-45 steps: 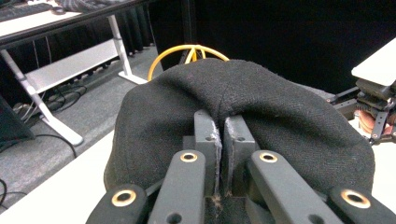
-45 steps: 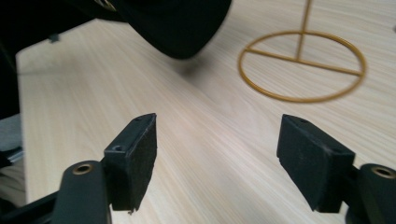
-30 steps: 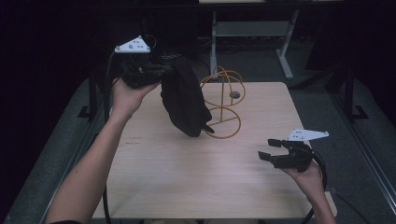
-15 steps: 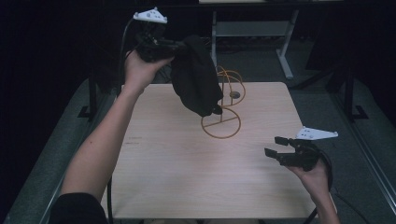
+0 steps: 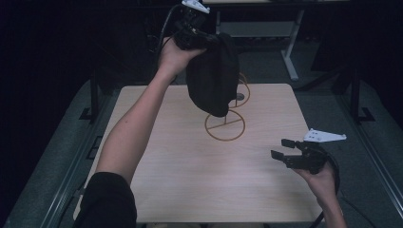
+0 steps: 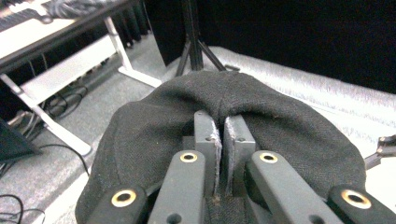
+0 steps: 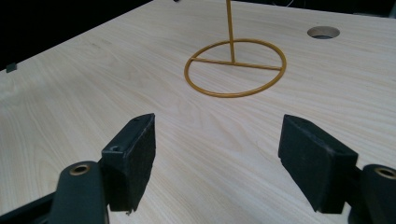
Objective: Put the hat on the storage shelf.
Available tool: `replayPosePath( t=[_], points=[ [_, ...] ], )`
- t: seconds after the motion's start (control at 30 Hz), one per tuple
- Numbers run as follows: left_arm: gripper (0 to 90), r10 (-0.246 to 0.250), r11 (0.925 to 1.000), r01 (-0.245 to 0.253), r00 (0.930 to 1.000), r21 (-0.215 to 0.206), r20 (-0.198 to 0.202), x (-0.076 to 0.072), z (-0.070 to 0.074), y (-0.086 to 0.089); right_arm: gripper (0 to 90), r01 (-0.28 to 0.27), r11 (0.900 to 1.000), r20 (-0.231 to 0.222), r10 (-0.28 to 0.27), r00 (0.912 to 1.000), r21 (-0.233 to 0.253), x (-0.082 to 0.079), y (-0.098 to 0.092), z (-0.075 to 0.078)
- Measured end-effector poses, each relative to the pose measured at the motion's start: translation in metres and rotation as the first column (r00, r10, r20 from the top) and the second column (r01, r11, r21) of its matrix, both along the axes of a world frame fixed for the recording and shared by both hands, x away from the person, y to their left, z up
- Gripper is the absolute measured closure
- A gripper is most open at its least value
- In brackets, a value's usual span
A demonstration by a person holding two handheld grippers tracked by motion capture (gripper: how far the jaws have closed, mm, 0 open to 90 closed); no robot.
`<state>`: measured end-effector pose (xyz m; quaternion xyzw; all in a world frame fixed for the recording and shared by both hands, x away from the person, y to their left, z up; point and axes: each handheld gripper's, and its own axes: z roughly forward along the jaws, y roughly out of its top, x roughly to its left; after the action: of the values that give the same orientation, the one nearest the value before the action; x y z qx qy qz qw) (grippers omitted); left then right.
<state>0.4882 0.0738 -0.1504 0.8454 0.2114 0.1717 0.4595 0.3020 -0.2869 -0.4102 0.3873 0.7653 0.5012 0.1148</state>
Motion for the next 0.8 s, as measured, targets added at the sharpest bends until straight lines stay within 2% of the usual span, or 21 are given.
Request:
replayPosePath(
  t=[0.1, 0.13, 0.17, 0.2, 0.27, 0.33, 0.37, 0.4, 0.43, 0.47, 0.57, 0.63, 0.67, 0.8],
  points=[
    [86.2, -0.002, 0.9999, 0.002, 0.9997, 0.01, -0.026, 0.01, -0.006, -0.009, 27.3, -0.003, 1.0, 0.005, 0.003, 1.0, -0.001, 0.0, 0.001, 0.0],
    [86.2, -0.003, 0.9999, 0.004, 0.999, 0.017, -0.045, 0.017, -0.011, -0.015, 27.3, -0.012, 1.0, 0.008, 0.012, 0.9999, -0.006, 0.0, 0.002, 0.0],
    [86.2, -0.003, 0.9999, 0.004, 0.999, 0.017, -0.045, 0.017, -0.011, -0.015, 27.3, -0.012, 1.0, 0.007, 0.012, 0.9999, -0.006, 0.0, 0.002, 0.0],
    [86.2, -0.009, 0.9995, 0.011, 0.9979, 0.03, -0.063, 0.023, -0.016, -0.024, 27.2, -0.01, 1.0, 0.003, 0.01, 0.9999, -0.001, 0.001, 0.002, -0.001],
    [86.2, -0.01, 0.9993, 0.013, 0.9972, 0.034, -0.075, 0.026, -0.019, -0.029, 27.3, -0.011, 1.0, 0.003, 0.011, 0.9999, 0.0, 0.001, 0.002, -0.001],
    [86.1, -0.017, 0.998, 0.022, 0.9961, 0.058, -0.086, 0.031, -0.026, -0.044, 27.2, -0.005, 1.0, 0.005, 0.005, 1.0, 0.005, 0.003, 0.002, -0.002],
    [85.7, -0.023, 0.997, 0.031, 0.9944, 0.071, -0.103, 0.035, -0.031, -0.053, 27.3, -0.005, 1.0, 0.003, 0.005, 1.0, 0.012, 0.005, 0.002, -0.004],
    [85.0, -0.035, 0.9935, 0.049, 0.9894, 0.103, -0.141, 0.042, -0.043, -0.073, 27.3, -0.006, 1.0, 0.001, 0.006, 1.0, 0.01, 0.006, 0.002, -0.005],
    [82.8, -0.035, 0.9935, 0.049, 0.9894, 0.103, -0.141, 0.042, -0.043, -0.073, 27.3, -0.006, 1.0, 0.001, 0.006, 1.0, 0.01, 0.006, 0.002, -0.005],
    [79.1, -0.031, 0.9924, 0.05, 0.9863, 0.113, -0.162, 0.046, -0.053, -0.089, 27.3, -0.008, 1.0, -0.007, 0.008, 0.9999, 0.007, 0.007, 0.003, -0.006],
    [72.1, -0.05, 0.9934, 0.067, 0.9836, 0.093, -0.173, 0.048, -0.058, -0.097, 27.4, -0.003, 1.0, -0.018, 0.003, 0.9998, 0.015, 0.007, 0.002, -0.006],
    [69.1, -0.053, 0.9924, 0.072, 0.9827, 0.1, -0.178, 0.048, -0.06, -0.099, 27.4, -0.003, 1.0, -0.017, 0.003, 0.9999, 0.021, 0.008, 0.002, -0.007],
    [67.2, -0.05, 0.9924, 0.07, 0.9805, 0.101, -0.19, 0.05, -0.06, -0.095, 27.3, -0.005, 1.0, -0.02, 0.006, 0.9998, 0.022, 0.008, 0.002, -0.007],
    [62.0, -0.047, 0.995, 0.063, 0.9814, 0.078, -0.186, 0.048, -0.056, -0.086, 27.2, -0.01, 1.0, -0.03, 0.01, 0.9995, 0.007, 0.01, 0.003, -0.009]
  ],
)
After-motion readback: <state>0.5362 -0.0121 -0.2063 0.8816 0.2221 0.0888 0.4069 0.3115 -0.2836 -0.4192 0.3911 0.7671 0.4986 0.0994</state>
